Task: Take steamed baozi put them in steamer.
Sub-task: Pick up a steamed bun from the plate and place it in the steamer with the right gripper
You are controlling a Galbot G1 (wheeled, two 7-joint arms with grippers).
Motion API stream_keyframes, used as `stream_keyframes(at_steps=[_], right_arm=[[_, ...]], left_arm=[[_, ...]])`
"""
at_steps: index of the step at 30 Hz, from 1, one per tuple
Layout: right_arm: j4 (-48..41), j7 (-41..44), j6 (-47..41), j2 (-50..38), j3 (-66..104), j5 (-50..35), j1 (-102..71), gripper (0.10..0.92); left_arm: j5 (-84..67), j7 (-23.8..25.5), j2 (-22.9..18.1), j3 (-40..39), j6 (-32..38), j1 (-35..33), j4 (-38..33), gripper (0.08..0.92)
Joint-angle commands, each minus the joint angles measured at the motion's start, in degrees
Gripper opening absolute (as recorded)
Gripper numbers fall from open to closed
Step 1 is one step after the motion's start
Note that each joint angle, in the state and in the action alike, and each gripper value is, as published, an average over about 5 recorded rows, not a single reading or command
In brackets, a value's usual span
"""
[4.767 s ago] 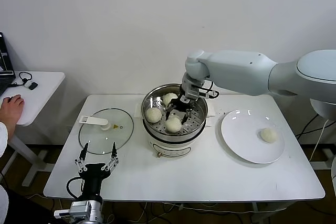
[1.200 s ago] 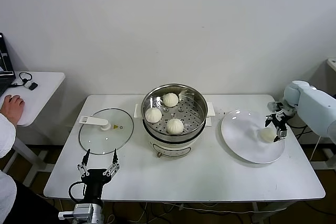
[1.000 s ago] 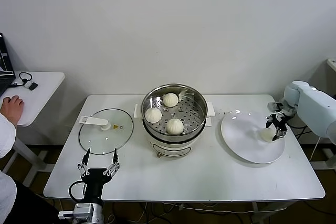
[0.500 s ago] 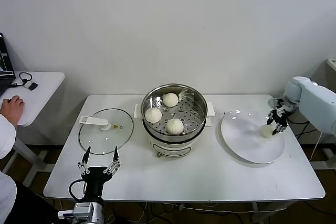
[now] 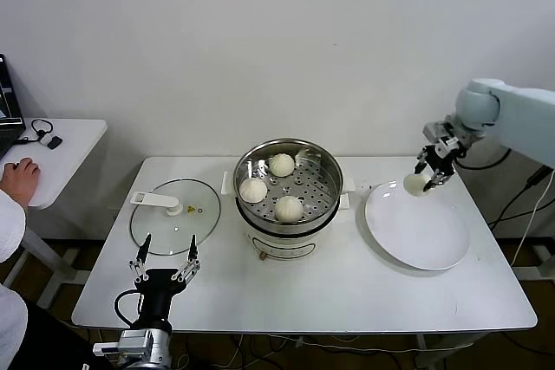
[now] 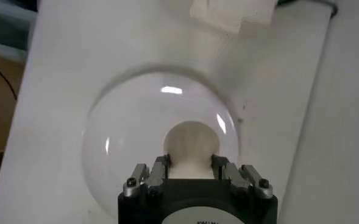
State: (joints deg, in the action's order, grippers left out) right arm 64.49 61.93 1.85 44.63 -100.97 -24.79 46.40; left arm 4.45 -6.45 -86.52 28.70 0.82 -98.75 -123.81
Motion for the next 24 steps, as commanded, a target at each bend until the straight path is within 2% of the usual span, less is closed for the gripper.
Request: stream_keyframes(at_steps=[1,6,10,24], right_arm=[[25.41,-2.8,-9.3,5.61,-16.96,-21.28,27.9,0.492],[28.09,-4.61,-12.63,9.72,-13.56,-26.12,28.18,0.495],[26.92,-7.12,-15.17,12.68,-10.12,-27.34,24.72,0.498],[8.09,-10.79,-18.84,19.29,1.12,-19.82,1.74,0.512]], left_arm=[[-1.11,0.12,0.8,-0.14,-0.24,0.27,-1.18,0.823],[-1.6,0.16,1.27,-0.16,-0.27,0.62,-1.71,0.823],[-1.92,0.19,1.47,-0.11,-0.3,0.53,-2.5,0.823],[-2.06,0.32,1.62,0.52,-0.41,-0.26,-3.67,0.823]])
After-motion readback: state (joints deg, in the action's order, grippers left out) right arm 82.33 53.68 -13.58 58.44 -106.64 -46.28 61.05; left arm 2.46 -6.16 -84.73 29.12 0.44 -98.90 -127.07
